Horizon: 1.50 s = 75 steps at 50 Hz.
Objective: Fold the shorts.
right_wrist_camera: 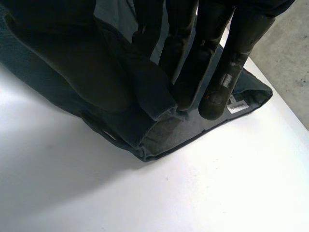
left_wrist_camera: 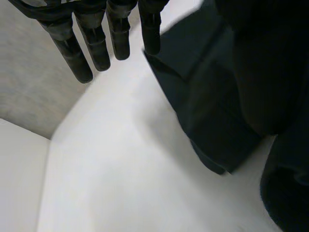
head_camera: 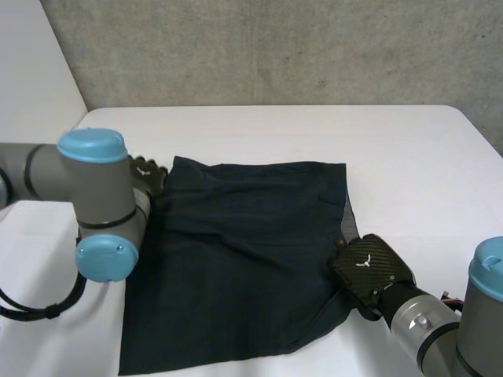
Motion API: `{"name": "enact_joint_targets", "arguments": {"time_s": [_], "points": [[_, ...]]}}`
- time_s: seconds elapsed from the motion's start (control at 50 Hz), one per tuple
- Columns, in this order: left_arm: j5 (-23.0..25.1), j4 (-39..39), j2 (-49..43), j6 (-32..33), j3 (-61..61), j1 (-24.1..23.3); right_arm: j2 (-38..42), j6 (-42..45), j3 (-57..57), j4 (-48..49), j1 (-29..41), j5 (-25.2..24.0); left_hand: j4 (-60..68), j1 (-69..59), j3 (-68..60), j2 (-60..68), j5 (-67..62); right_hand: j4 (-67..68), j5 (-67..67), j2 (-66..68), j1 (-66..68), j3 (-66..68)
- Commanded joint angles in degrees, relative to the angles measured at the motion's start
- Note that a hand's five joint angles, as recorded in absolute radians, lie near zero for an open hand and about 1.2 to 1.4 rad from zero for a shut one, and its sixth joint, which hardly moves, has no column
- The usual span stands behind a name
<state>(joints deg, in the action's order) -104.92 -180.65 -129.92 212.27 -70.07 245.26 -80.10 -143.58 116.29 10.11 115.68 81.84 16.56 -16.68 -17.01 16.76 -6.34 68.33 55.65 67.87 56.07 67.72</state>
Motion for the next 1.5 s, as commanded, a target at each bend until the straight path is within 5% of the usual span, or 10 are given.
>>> {"name": "enact_joint_targets", "arguments": {"time_s": [0.02, 0.34, 0.7, 0.78, 0.82, 0.84, 0.98, 1.24, 1.32, 1.5], "points": [[0.85, 0.30, 13.01, -6.33, -7.52, 0.14, -0.05, -1.17, -0.27, 0.52, -0.28, -0.11, 0.72, -0.60, -0.27, 0.52, -0.93, 11.67, 14.35, 12.13, 23.93, 12.28], [10.52, 0.83, 41.14, -9.68, -43.54, -3.11, 0.21, -18.83, -4.40, 0.70, -4.85, -0.63, 2.07, -1.95, -1.62, 1.86, -2.28, 11.67, 14.35, 12.13, 23.93, 12.28], [10.35, 1.01, 36.51, -17.15, -49.90, -5.32, 4.52, -23.15, -6.34, 0.35, -6.70, -1.69, 2.06, -1.94, -1.62, 1.86, -2.28, 11.67, 14.35, 12.13, 23.93, 12.28], [8.25, -5.75, 29.74, -16.62, -49.28, -5.23, 4.52, -23.15, -5.90, 0.61, -6.61, -1.69, 17.83, -17.71, -17.38, 17.62, -18.04, 11.67, 14.35, 12.13, 23.93, 12.28], [5.17, -8.57, 25.96, -16.45, -48.49, -5.14, 4.52, -23.15, -5.72, 0.61, -6.61, -1.78, 47.34, -47.23, -46.90, 47.14, -47.56, 11.67, 14.35, 12.13, 23.93, 12.28], [4.29, -9.18, 25.07, -16.36, -48.14, -5.14, 4.43, -22.97, -5.72, 0.52, -6.61, -1.78, 61.80, -61.69, -61.36, 61.60, -62.02, 11.67, 14.35, 12.13, 23.93, 12.28], [0.42, -5.59, 31.81, -12.32, -47.00, -7.25, 0.49, -16.13, -6.33, -3.77, -6.34, -1.77, 63.44, -63.32, -62.99, 63.24, -63.66, 11.67, 14.35, 12.13, 23.93, 12.28], [8.49, 13.03, 49.15, -3.79, -47.17, -7.34, -9.10, 16.90, -7.74, -44.09, -7.31, -4.41, 63.44, -63.32, -62.99, 63.24, -63.66, 11.67, 14.35, 12.13, 23.93, 12.28], [10.43, 16.12, 48.27, -3.62, -46.47, -6.98, -10.42, 18.34, -9.75, -42.56, -9.68, -5.90, 63.44, -63.32, -62.99, 63.24, -63.66, 11.67, 14.35, 12.13, 23.93, 12.28], [10.26, 3.23, 33.62, -3.62, -34.72, -5.84, 0.02, 6.04, -18.89, -31.22, -10.21, -5.30, 63.44, -63.32, -62.99, 63.24, -63.66, 11.67, 14.35, 12.13, 23.93, 12.28]]}}
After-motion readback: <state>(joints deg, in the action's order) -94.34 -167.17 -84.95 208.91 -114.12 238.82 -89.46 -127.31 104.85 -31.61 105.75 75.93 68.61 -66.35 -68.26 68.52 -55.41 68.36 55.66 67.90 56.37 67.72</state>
